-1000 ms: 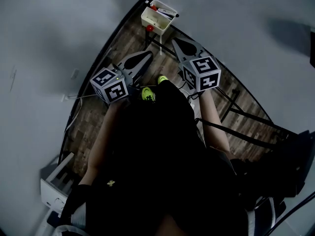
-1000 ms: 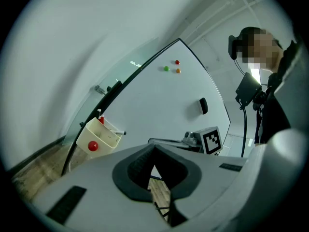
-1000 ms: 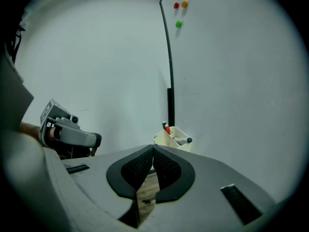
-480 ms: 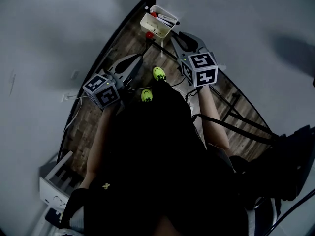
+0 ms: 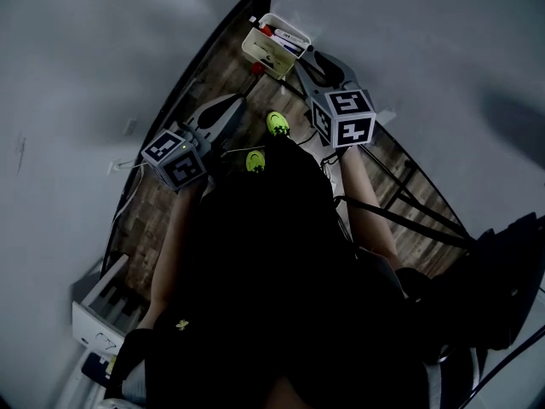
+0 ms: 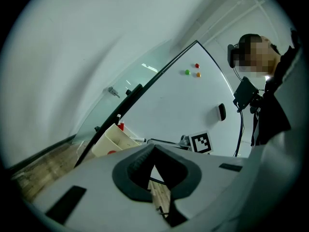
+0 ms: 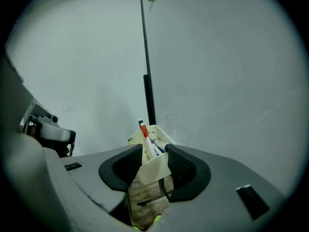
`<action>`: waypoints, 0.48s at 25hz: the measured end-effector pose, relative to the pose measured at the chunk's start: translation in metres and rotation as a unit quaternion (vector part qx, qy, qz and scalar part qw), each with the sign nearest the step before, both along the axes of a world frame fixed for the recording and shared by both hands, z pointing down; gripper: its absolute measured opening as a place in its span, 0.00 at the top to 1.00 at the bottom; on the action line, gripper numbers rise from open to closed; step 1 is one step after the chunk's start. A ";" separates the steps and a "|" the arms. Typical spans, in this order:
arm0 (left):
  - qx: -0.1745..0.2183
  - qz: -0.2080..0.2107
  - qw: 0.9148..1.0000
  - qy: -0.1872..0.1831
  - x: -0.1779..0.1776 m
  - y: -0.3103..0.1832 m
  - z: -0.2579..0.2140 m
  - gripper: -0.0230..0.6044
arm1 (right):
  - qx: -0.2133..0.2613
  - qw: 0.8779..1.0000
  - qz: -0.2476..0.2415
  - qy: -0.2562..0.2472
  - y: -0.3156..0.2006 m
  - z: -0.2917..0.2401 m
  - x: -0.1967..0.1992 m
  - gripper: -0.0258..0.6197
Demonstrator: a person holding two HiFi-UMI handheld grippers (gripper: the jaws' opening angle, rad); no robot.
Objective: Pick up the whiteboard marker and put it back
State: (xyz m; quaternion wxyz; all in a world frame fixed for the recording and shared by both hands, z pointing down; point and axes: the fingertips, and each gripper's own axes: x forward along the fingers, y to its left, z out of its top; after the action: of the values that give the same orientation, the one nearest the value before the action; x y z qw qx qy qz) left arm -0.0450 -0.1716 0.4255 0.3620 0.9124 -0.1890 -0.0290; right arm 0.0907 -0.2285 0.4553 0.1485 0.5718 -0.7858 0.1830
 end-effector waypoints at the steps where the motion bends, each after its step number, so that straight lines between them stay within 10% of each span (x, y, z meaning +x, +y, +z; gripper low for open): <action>1: -0.001 -0.001 1.000 -0.001 0.001 -0.002 0.001 0.94 | -0.001 1.000 0.001 0.000 -0.003 0.001 0.001 0.74; 12: -0.013 -0.005 1.000 -0.004 0.007 -0.017 0.004 0.94 | -0.015 1.000 0.002 0.026 -0.023 0.013 0.010 0.74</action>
State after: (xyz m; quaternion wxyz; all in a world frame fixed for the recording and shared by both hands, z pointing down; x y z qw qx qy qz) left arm -0.0379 -0.1887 0.4291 0.3730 0.9067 -0.1952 -0.0249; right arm 0.1008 -0.2519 0.4687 0.1774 0.5757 -0.7776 0.1801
